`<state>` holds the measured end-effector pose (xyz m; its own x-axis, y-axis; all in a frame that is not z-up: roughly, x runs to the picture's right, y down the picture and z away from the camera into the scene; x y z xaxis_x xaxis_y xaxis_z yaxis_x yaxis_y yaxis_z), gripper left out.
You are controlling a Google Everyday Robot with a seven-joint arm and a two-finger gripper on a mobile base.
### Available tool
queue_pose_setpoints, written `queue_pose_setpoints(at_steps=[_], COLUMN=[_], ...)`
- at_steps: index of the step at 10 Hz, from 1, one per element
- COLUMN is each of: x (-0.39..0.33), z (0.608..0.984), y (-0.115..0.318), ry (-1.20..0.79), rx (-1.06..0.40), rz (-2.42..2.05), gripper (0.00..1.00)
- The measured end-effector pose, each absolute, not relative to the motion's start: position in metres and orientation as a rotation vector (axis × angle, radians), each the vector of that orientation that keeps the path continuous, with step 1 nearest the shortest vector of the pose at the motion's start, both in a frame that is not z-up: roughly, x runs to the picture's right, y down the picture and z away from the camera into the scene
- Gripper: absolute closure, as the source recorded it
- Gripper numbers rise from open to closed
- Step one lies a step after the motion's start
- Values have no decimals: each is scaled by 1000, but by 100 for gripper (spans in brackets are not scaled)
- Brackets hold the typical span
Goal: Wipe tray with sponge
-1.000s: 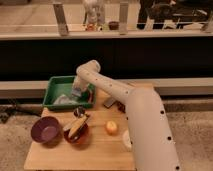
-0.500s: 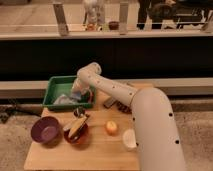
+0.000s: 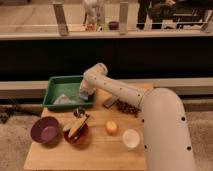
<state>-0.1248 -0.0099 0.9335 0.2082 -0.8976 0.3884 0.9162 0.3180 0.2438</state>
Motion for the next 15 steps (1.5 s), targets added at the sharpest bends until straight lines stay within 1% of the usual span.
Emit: queue_pose_setpoints(at_steps=[4, 7, 10, 13, 15], x=[-139, -177, -210, -219, -226], z=[941, 953, 958, 957, 952], y=[-28, -36, -28, -18, -2], ry=[-518, -564, -619, -654, -680], rx=[-26, -19, -24, -24, -31], rz=[-1278, -1323, -1377, -1412, -1441], gripper=[96, 96, 96, 96, 96])
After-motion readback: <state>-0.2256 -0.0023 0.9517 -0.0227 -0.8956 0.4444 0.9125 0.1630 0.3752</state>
